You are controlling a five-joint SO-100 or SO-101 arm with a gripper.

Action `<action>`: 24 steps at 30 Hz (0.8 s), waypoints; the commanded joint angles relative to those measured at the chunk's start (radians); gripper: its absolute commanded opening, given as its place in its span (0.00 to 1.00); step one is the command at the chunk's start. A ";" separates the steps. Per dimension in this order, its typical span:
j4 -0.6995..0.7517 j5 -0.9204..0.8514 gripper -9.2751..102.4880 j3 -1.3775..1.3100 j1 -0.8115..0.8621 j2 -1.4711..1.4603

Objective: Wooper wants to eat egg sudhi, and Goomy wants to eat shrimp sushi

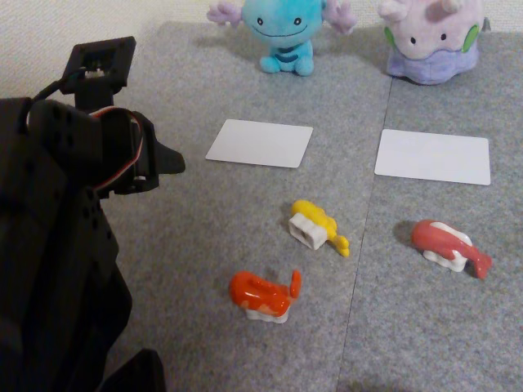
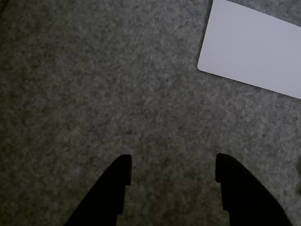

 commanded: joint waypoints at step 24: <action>-0.034 -0.032 0.27 -0.005 0.012 0.008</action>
